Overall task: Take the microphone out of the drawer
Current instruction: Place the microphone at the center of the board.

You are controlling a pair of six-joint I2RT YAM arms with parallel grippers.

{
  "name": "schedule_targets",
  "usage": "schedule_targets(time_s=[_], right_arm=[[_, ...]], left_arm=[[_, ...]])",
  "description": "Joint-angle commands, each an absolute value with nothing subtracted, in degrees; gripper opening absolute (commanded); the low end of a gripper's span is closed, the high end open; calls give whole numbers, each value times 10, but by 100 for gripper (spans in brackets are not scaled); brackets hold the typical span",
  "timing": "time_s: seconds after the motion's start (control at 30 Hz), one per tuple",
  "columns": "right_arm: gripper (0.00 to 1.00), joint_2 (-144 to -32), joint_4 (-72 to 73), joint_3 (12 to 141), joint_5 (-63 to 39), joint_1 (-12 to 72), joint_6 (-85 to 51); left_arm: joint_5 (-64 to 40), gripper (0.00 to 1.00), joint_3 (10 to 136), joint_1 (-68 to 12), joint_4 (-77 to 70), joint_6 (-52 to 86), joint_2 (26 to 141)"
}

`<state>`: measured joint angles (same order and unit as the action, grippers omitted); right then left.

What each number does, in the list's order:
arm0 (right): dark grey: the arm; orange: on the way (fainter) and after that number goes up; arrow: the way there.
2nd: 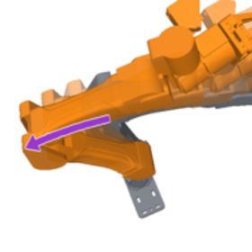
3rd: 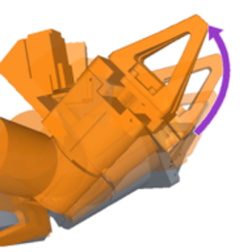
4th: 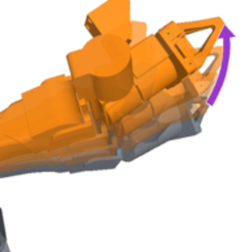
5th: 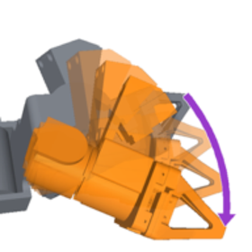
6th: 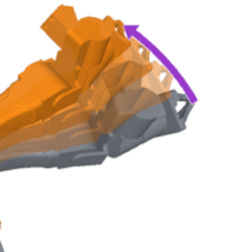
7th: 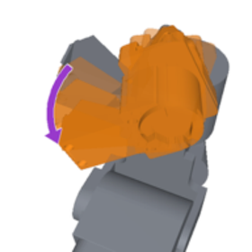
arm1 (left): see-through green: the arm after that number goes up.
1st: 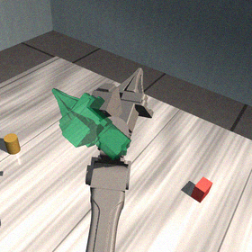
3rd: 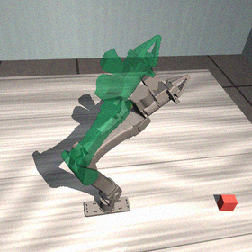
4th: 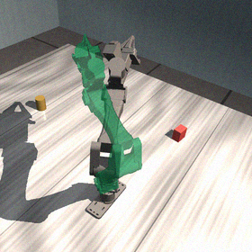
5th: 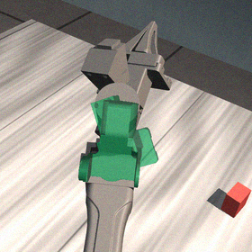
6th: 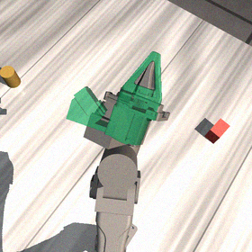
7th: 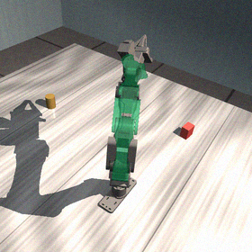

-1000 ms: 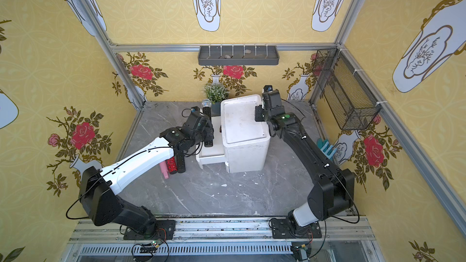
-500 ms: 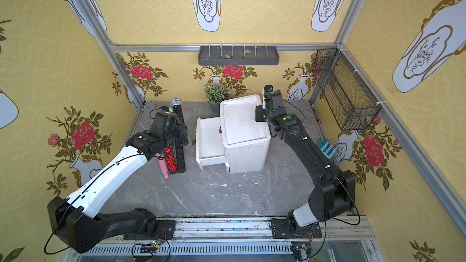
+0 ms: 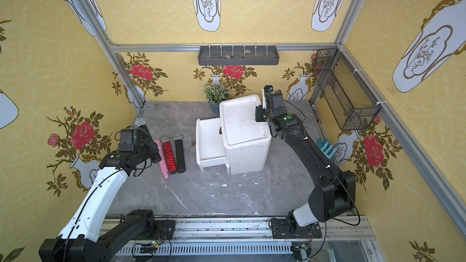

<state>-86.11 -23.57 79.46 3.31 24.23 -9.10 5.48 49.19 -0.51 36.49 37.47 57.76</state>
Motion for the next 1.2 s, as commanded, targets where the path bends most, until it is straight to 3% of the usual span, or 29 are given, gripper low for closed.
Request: schedule_targets(time_s=[0.0, 0.47, 1.17], right_arm=[[15, -868, -314, 782, 8, 242, -94], [15, -867, -314, 782, 9, 241, -95], [15, -853, -313, 768, 13, 235, -96]], left_arm=[[33, 29, 464, 23, 337, 364, 575], [-25, 29, 389, 126, 274, 338, 632], [-30, 33, 363, 128, 206, 345, 759]])
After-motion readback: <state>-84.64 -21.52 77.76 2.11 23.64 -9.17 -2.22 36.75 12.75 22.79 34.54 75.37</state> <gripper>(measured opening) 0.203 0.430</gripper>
